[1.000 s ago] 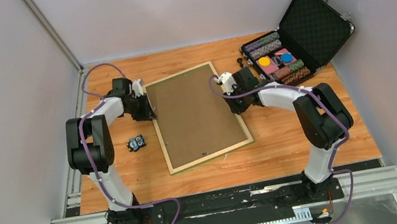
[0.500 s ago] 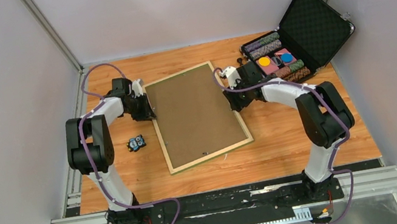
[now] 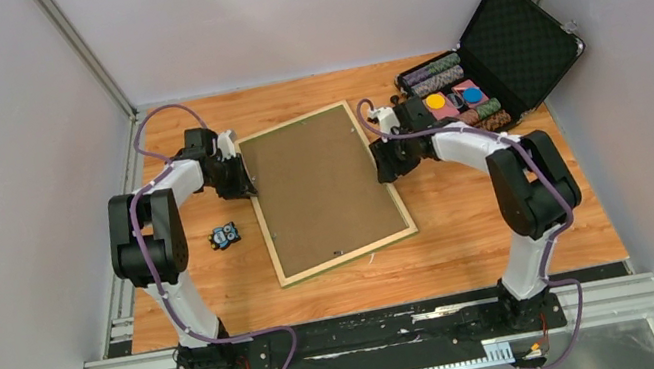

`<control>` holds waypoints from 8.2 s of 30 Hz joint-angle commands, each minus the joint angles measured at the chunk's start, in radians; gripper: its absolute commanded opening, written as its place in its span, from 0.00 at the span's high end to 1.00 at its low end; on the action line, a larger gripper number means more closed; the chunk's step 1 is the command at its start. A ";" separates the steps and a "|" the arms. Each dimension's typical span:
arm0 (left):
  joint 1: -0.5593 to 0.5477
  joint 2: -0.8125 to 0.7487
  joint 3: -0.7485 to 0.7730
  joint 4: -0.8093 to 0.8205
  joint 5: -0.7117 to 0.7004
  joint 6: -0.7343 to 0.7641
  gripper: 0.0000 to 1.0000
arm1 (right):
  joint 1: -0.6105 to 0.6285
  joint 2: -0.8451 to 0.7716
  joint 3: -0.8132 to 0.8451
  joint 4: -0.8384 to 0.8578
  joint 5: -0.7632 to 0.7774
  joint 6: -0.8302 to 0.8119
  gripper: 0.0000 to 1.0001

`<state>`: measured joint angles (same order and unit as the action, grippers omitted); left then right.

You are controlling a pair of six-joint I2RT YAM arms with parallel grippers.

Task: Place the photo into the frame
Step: Install the photo frame at the center of the board, then adjust the photo frame at the center of the board, then install the photo frame at the center of the board.

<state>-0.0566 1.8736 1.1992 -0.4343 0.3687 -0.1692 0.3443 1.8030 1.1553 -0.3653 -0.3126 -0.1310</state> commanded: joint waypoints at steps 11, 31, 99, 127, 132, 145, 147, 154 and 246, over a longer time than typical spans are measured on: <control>0.004 0.004 0.025 -0.017 0.022 0.062 0.98 | -0.016 0.114 0.113 -0.024 -0.081 0.069 0.62; 0.003 0.002 0.026 -0.021 0.005 0.067 0.90 | -0.062 0.296 0.337 -0.079 -0.087 0.123 0.62; -0.061 0.132 0.234 -0.221 0.029 0.335 0.46 | 0.011 0.590 0.903 -0.376 -0.112 -0.582 0.82; -0.061 -0.071 -0.030 -0.354 0.183 0.542 0.60 | 0.185 0.774 1.121 -0.250 -0.101 -0.507 0.74; -0.061 -0.129 -0.075 -0.349 0.122 0.547 0.60 | 0.222 0.788 1.131 -0.240 -0.105 -0.510 0.78; -0.025 -0.262 -0.138 -0.309 -0.037 0.488 0.52 | 0.294 0.827 1.254 -0.194 -0.062 -0.416 0.65; -0.017 -0.279 -0.146 -0.288 -0.054 0.473 0.48 | 0.294 0.811 1.250 -0.180 -0.034 -0.396 0.58; -0.012 -0.328 -0.147 -0.220 -0.091 0.427 0.32 | 0.272 0.669 1.132 -0.130 0.055 -0.275 0.40; -0.040 0.002 0.036 0.039 -0.106 0.187 0.71 | -0.189 -0.128 -0.168 -0.126 -0.084 0.018 0.26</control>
<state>-0.0906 1.8851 1.2495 -0.4492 0.2714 0.0235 0.1299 1.6577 0.9508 -0.4969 -0.4080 -0.1284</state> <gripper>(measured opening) 0.304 0.744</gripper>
